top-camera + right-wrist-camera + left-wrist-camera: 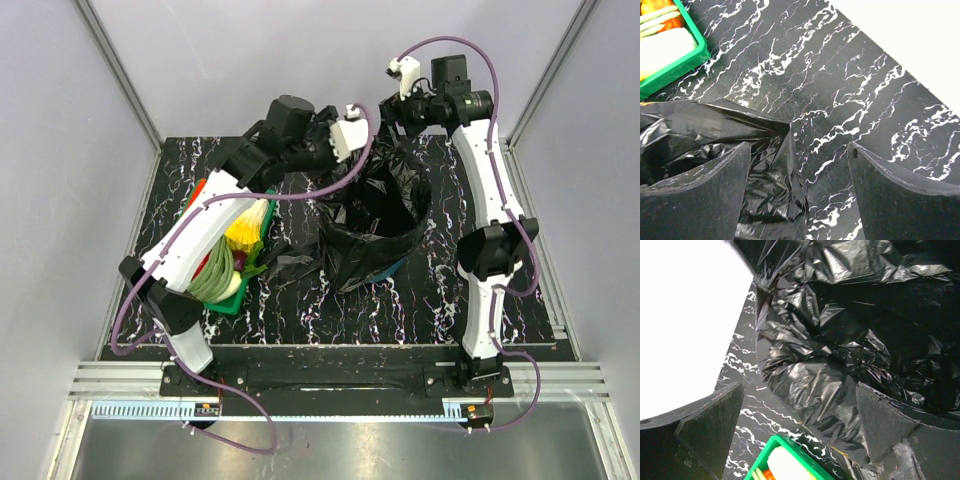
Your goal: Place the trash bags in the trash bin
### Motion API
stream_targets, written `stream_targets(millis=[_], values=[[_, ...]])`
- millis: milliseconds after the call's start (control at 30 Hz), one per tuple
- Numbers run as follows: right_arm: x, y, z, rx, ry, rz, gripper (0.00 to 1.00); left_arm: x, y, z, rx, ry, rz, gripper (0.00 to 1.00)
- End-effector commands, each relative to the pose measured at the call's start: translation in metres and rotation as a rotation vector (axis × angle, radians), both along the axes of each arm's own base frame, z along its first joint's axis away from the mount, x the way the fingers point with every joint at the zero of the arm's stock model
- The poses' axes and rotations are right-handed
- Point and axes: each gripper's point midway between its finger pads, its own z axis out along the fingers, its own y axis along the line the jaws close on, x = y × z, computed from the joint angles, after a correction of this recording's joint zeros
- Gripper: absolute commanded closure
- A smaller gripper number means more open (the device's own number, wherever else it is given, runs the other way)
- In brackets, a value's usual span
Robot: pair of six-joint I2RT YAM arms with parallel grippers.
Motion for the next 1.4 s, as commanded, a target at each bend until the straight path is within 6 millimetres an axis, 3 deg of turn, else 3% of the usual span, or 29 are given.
stream_targets(millis=[0,167,300,400,600,767,867,1233,1367], values=[[-0.014,-0.006,0.078,0.016,-0.194,-0.038,0.15,0.009,0.016,0.036,-0.156,-0.006,0.038,0.01],[-0.036,-0.006,0.101,0.034,-0.218,-0.008,0.15,0.020,0.039,0.052,-0.265,0.062,0.061,0.01],[-0.069,0.019,0.093,0.051,-0.155,0.110,0.21,0.042,0.063,0.051,-0.347,0.121,0.137,0.01],[-0.095,0.037,0.084,0.049,-0.116,0.192,0.27,0.065,0.079,0.040,-0.387,0.149,0.210,0.01],[-0.131,0.060,0.055,0.000,-0.071,0.295,0.53,0.107,0.093,0.001,-0.396,0.181,0.300,0.01],[-0.134,0.063,0.015,-0.066,-0.051,0.277,0.62,0.120,0.084,-0.030,-0.396,0.243,0.291,0.01],[-0.133,0.064,-0.010,-0.098,-0.020,0.282,0.64,0.123,0.081,-0.036,-0.403,0.257,0.291,0.01],[-0.133,0.091,-0.036,-0.056,0.031,0.322,0.68,0.128,0.077,-0.060,-0.397,0.296,0.294,0.01],[-0.131,0.095,-0.055,-0.051,0.056,0.311,0.70,0.129,0.076,-0.068,-0.405,0.307,0.300,0.01]])
